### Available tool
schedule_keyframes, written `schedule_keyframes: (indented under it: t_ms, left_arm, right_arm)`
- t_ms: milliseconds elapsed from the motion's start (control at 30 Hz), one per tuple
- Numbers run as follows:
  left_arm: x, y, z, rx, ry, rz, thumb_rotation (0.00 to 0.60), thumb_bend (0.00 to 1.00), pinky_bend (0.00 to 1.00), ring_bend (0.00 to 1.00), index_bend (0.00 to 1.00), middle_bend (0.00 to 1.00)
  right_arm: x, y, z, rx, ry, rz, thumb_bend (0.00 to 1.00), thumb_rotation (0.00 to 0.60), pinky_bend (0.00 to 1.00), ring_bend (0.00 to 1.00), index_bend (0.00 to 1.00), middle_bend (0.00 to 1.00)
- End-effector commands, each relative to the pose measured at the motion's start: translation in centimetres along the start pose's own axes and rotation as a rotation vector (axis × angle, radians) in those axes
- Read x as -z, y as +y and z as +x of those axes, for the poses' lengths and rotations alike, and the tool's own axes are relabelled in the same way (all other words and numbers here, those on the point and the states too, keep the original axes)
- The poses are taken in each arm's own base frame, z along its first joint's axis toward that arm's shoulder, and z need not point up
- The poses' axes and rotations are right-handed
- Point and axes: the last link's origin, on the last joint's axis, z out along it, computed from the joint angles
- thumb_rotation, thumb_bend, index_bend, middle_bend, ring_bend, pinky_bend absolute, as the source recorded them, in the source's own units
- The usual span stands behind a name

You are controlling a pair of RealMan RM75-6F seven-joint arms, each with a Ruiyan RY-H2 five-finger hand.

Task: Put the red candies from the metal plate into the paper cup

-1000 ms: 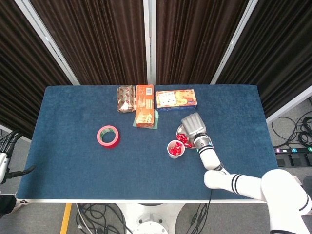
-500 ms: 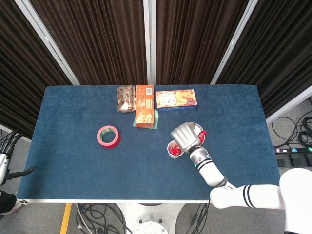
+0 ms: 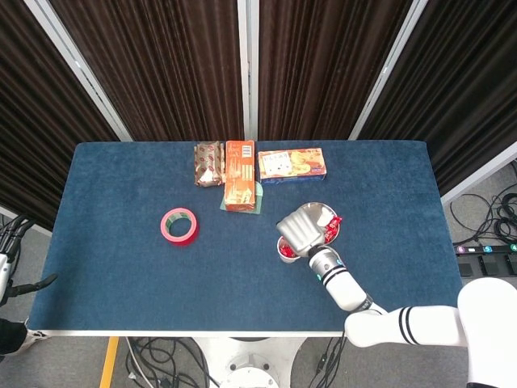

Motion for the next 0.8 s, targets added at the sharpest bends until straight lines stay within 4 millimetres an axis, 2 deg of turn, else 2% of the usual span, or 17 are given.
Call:
schedule_keyframes:
  t_ms: [33, 233, 433, 600, 800]
  left_arm:
    - [0.0, 0.0, 0.0, 0.0, -0.001, -0.001, 0.6, 0.12, 0.1, 0.03, 0.13, 0.1]
    - [0.0, 0.0, -0.1, 0.0, 0.0, 0.0, 0.6, 0.12, 0.1, 0.03, 0.13, 0.1]
    - [0.1, -0.1, -0.1, 0.0, -0.003, 0.001, 0.6, 0.12, 0.1, 0.03, 0.13, 0.1]
    - [0.0, 0.0, -0.2, 0.003, -0.003, -0.004, 0.6, 0.12, 0.1, 0.03, 0.13, 0.1]
    - [0.2, -0.1, 0.0, -0.001, -0.002, -0.002, 0.6, 0.12, 0.1, 0.03, 0.13, 0.1]
  right_arm:
    - [0.1, 0.1, -0.1, -0.002, -0.005, 0.002, 0.12, 0.6, 1.0, 1.0, 0.46, 1.0]
    - [0.0, 0.3, 0.3, -0.008, 0.007, -0.002, 0.11, 0.6, 1.0, 1.0, 0.44, 1.0]
    - [-0.3, 2.1, 0.8, -0.008, 0.025, -0.06, 0.11, 0.6, 1.0, 1.0, 0.43, 1.0]
    - [-1.4, 3.6, -1.2, -0.022, -0.062, -0.123, 0.11, 0.6, 1.0, 1.0, 0.43, 1.0]
    - [-3.4, 3.7, -3.6, -0.04, -0.124, -0.15, 0.13, 0.6, 1.0, 1.0, 0.43, 1.0]
